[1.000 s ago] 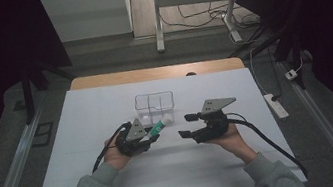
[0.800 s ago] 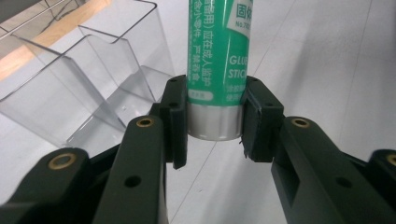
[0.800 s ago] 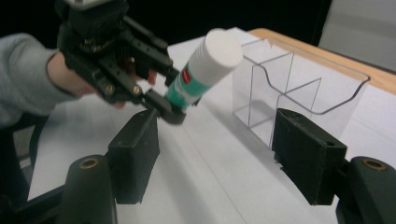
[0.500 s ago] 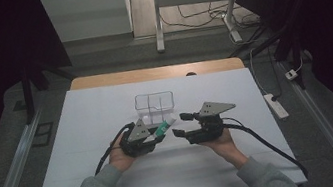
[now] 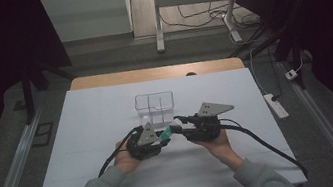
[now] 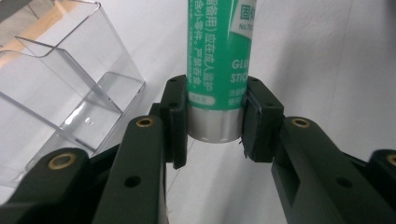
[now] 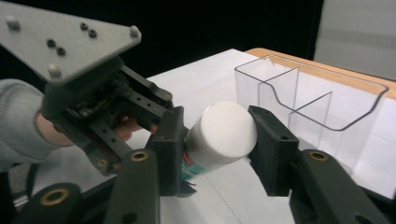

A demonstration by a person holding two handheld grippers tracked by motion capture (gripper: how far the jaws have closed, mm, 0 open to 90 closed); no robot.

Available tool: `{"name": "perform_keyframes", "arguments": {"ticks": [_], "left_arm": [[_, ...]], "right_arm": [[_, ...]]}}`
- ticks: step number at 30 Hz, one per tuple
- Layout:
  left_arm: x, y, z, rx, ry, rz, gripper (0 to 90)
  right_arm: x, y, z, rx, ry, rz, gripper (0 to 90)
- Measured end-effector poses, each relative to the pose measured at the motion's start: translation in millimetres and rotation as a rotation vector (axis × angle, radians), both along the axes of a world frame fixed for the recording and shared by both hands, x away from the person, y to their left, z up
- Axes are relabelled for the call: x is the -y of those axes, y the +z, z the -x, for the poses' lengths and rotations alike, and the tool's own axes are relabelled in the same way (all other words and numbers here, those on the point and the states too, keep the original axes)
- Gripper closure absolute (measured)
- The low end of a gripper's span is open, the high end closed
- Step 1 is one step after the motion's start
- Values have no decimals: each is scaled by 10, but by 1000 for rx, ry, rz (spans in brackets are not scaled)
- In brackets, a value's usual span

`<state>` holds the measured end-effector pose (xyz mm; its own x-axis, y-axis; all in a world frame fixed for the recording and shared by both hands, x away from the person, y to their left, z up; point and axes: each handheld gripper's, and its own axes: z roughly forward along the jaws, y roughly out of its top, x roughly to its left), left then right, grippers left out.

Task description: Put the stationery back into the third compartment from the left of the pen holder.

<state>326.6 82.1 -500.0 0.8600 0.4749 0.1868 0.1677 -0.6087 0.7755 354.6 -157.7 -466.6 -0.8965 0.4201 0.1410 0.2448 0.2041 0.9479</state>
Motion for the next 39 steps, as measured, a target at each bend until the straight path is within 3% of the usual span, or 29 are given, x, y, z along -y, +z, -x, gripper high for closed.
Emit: {"name": "perform_keyframes", "arguments": {"ticks": [4,7,10,13,22,28,35,39], "left_arm": [[16,-22,-11,-17,-1,-6,641],[-8,-20,-31,-35,17,23,608],[-50,-4,-43,-56,49,25,394],[-144,22,-23,-79,86,43,327],[-655,63,184,-101,192,33,316],[-971,15,284,-113,266,33,319],[-1235,-18,340,-112,317,43,315],[-1337,-18,366,-119,341,64,307]], "right_arm": [[-15,-5,15,-1,31,-9,625],[-15,0,23,4,34,-12,634],[2,30,34,36,18,-5,640],[39,90,33,56,5,-14,641],[196,385,-17,123,-48,-77,642],[284,573,-155,158,-108,-100,641],[231,645,-424,157,-178,-61,641],[138,570,-608,140,-203,-23,641]]}}
